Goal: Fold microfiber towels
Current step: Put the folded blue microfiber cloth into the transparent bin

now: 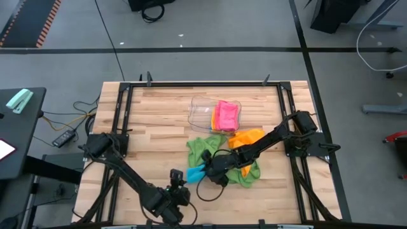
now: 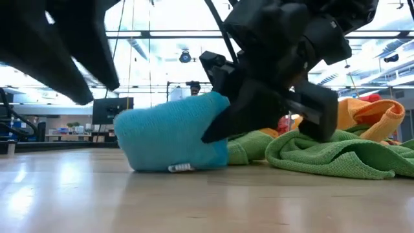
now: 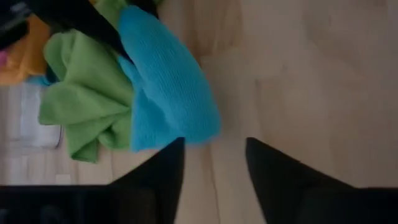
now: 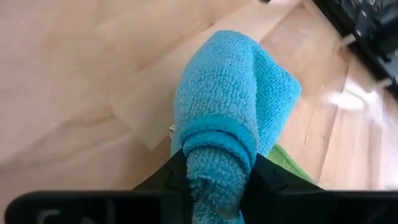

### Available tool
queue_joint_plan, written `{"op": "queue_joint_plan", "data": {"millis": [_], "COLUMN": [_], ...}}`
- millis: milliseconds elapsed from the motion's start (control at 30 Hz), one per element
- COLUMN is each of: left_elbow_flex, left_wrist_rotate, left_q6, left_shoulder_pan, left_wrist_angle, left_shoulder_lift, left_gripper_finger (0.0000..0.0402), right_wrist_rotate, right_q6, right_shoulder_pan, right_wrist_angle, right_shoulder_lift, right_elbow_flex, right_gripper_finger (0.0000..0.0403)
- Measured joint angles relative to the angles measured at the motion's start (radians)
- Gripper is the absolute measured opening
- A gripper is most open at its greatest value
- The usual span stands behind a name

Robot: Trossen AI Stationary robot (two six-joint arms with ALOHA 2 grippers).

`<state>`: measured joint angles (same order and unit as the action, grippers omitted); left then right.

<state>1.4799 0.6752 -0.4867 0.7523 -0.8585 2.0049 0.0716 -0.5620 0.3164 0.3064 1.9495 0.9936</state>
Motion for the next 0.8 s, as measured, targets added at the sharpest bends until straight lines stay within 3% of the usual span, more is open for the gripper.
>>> {"op": "queue_joint_plan", "data": {"millis": [167,333,500,800], "left_elbow_flex": [0.001,0.001,0.000,0.001], "left_wrist_rotate": [0.021,0.044,0.065,0.063], "left_q6": [-0.050,-0.062,-0.104,-0.130], "left_shoulder_pan": [-0.022,-0.044,-0.082,-0.122], "left_wrist_angle": [0.021,0.023,0.033,0.038], "left_shoulder_lift": [0.034,0.076,0.086,0.092], "left_gripper_finger": [0.0273,0.0315,0.0320,0.0294], "right_wrist_rotate": [-0.001,0.000,0.004,0.025], "right_q6": [0.113,0.167,0.195,0.230], "right_shoulder_pan": [0.000,0.000,0.002,0.024], "right_wrist_angle": [0.021,0.032,0.041,0.038], "right_shoulder_lift": [-0.001,-0.001,-0.002,-0.042], "right_elbow_flex": [0.000,0.000,0.000,0.000], "right_gripper_finger": [0.0099,0.0099,0.0099,0.0099]}}
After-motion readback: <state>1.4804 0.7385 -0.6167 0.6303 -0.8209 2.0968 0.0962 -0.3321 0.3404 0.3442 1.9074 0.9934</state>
